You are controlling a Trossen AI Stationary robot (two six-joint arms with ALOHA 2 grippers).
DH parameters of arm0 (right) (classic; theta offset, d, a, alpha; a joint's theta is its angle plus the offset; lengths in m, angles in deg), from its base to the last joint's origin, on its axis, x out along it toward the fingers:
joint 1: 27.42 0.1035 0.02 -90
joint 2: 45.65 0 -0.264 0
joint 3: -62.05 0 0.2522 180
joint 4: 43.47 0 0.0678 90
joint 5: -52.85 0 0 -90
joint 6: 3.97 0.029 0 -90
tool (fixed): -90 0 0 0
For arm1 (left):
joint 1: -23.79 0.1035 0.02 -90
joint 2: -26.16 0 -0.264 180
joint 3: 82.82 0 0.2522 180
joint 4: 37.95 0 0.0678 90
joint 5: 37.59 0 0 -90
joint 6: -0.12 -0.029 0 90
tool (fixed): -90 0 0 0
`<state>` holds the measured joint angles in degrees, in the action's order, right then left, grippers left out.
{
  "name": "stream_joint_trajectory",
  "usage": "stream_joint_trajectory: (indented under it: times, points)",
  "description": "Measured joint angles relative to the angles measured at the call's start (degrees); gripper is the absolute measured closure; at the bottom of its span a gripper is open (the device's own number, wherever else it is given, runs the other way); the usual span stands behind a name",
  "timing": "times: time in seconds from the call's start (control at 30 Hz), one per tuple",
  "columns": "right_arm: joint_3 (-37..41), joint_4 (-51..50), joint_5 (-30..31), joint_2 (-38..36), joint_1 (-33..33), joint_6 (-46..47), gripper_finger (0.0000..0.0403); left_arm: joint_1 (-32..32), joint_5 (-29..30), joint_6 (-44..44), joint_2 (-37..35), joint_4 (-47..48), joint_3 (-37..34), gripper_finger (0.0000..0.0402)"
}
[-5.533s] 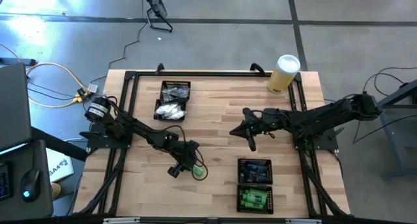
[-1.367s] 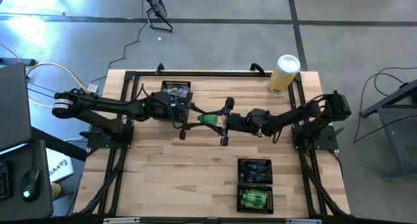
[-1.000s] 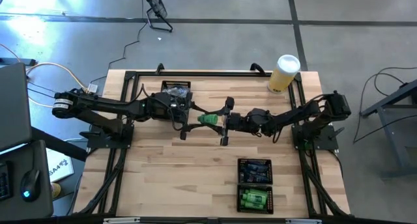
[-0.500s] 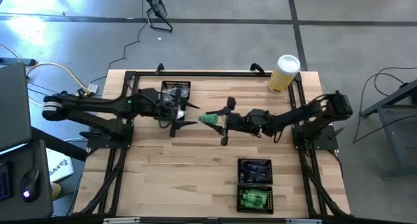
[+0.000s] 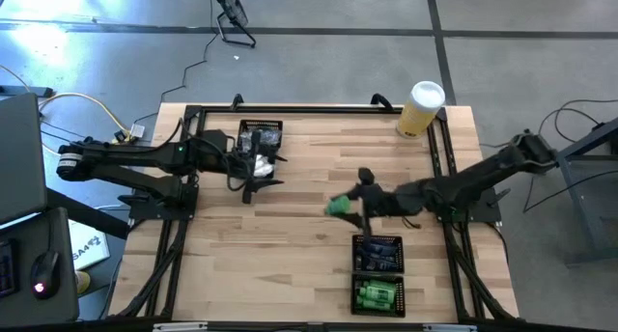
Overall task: Pick & Place Travel size toiletries
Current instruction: Put the green shampoo into the bottom black basket
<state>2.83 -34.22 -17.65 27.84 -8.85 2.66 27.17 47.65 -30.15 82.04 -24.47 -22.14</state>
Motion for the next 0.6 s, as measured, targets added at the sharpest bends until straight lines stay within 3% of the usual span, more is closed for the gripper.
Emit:
stream_joint_trajectory:
  times: [0.23, 0.6]
  points:
    - [0.0, -16.0, 0.0, -4.76, 9.42, 17.06, 0.0231, 0.0, 0.9, 0.01, 0.15, 0.92, 0.0, 0.0142]
    - [0.0, -33.58, -3.85, -3.82, 22.1, 48.71, 0.0231, 0.0, 1.07, -1.31, 0.22, 1.77, 0.0, 0.0142]
